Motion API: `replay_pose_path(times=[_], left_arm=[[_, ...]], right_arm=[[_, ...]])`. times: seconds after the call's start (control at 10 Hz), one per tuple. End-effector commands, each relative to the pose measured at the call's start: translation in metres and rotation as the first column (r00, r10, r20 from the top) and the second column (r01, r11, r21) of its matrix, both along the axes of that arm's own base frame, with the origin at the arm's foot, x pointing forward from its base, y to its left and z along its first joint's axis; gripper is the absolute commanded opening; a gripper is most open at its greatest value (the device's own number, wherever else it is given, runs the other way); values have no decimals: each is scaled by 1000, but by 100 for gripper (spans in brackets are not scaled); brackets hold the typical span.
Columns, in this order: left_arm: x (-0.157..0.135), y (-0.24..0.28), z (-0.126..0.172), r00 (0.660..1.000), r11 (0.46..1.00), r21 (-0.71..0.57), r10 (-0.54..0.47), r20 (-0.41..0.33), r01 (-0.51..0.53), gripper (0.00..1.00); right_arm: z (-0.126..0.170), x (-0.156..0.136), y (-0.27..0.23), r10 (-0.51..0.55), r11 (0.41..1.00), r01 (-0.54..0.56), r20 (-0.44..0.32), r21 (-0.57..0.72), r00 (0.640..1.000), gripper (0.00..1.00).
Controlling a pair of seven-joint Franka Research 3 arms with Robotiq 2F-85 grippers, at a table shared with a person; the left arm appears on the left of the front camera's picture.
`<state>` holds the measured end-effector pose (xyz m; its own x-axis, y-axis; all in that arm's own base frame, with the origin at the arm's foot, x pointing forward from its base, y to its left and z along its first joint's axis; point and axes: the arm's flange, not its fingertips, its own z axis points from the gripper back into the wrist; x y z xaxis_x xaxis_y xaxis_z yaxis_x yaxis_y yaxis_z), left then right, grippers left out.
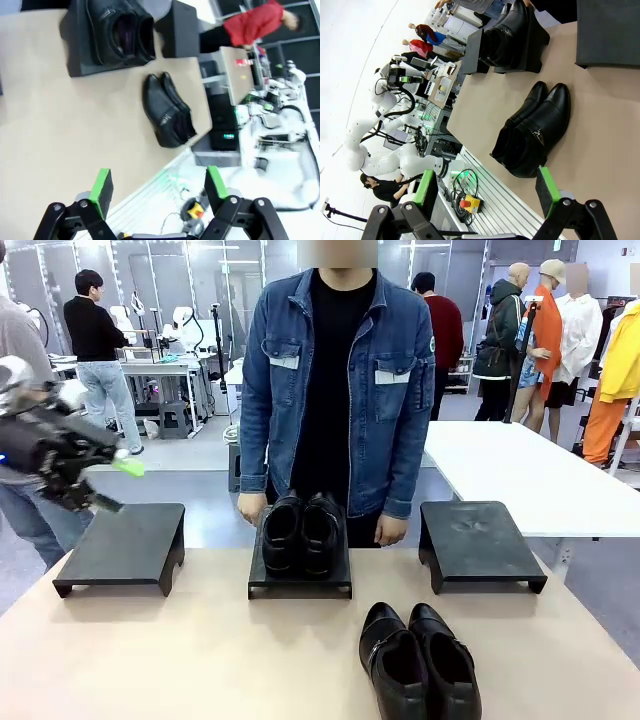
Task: Place the shoes on the stand as instructed by the person.
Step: Pick up another pair of Shoes and place it on the Shoes Stand indicated by the person.
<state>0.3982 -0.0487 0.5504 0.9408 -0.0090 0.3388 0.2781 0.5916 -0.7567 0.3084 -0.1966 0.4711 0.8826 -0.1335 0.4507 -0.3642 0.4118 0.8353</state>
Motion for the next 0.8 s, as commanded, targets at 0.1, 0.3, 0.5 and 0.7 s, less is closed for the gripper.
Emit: replay_pose_path(times=[0.1,0.3,0.5,0.7], left_arm=[[-12,71,-46,995,968,-244,-81,-60,64,93],[-29,116,-84,991,928,-359,-126,-51,99,93],[-41,155,-127,992,884,-462,-107,-60,68,93],[-50,177,-154,995,848,-528,-78,-54,38,93]], right_arm=[[1,-1,-1,2,1000,-2,13,4,1000,100],[1,-1,-1,2,1000,-2,13,4,1000,100],[1,-1,-1,2,1000,-2,13,4,1000,100],[1,-1,-1,2,1000,-2,13,4,1000,100]])
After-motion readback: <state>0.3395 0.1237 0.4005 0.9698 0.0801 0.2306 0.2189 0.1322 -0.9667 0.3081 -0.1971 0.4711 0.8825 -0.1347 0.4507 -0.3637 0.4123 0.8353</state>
